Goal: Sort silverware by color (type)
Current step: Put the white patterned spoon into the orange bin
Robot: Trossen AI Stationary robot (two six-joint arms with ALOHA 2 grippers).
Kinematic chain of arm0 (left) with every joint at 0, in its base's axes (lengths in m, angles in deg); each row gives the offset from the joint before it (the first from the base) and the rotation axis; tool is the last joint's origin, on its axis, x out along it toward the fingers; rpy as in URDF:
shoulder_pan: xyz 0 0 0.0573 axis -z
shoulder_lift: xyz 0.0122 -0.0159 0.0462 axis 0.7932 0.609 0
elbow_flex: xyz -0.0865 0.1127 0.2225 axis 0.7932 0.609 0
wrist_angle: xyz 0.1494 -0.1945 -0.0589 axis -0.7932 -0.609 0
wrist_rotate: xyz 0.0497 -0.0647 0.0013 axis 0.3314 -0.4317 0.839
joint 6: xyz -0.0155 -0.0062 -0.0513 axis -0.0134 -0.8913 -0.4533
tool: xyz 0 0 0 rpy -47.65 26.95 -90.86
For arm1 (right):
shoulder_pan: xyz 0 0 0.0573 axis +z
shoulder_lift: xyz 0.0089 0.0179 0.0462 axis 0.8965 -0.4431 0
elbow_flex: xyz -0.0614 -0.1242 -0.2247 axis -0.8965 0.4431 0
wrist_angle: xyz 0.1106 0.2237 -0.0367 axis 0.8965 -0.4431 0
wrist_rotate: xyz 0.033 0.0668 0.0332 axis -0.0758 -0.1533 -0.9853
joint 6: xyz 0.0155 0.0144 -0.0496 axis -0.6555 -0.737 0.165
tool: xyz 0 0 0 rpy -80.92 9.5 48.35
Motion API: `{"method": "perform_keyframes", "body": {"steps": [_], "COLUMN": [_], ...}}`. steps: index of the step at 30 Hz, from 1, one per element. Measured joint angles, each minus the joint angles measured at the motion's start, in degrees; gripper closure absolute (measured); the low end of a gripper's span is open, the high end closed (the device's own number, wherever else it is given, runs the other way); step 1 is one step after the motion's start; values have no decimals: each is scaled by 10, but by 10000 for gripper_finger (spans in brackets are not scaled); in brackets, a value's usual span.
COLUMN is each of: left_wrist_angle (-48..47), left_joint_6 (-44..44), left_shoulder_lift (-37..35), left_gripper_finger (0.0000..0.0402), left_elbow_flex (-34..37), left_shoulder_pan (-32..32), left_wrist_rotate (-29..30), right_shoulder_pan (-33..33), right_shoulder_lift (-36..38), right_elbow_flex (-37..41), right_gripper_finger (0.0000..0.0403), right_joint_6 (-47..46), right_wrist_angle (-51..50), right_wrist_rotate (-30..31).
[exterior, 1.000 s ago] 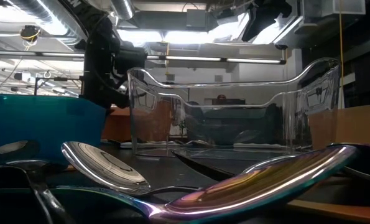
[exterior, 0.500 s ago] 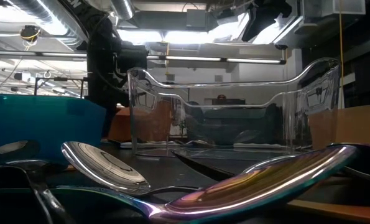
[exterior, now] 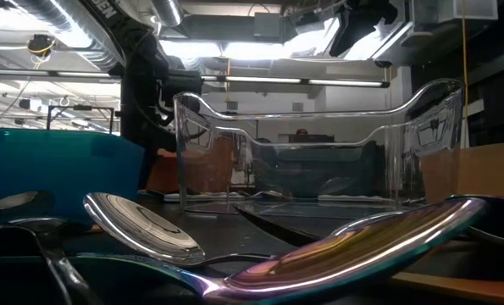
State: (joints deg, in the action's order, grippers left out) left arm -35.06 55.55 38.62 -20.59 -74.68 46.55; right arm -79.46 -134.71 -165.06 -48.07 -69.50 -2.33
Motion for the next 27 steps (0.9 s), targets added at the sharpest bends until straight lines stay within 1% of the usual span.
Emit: {"method": "perform_keyframes", "body": {"steps": [10,16,23,27], "left_wrist_angle": [-1,-2,-4,-6], "left_joint_6": [0,-2,-2,-3], "left_shoulder_lift": [1,2,1,-7], "left_gripper_finger": [352,378,384,384], "left_elbow_flex": [1,1,1,2], "left_shoulder_pan": [0,0,0,3], "left_wrist_rotate": [-5,-6,-4,-4], "right_shoulder_pan": [0,0,0,0], "right_shoulder_lift": [0,9,46,72], "right_elbow_flex": [0,0,0,21], "right_gripper_finger": [324,324,324,324], "right_joint_6": [-1,-33,-107,-122], "right_wrist_angle": [-5,-57,-107,-87], "right_wrist_rotate": [0,1,0,1]}}
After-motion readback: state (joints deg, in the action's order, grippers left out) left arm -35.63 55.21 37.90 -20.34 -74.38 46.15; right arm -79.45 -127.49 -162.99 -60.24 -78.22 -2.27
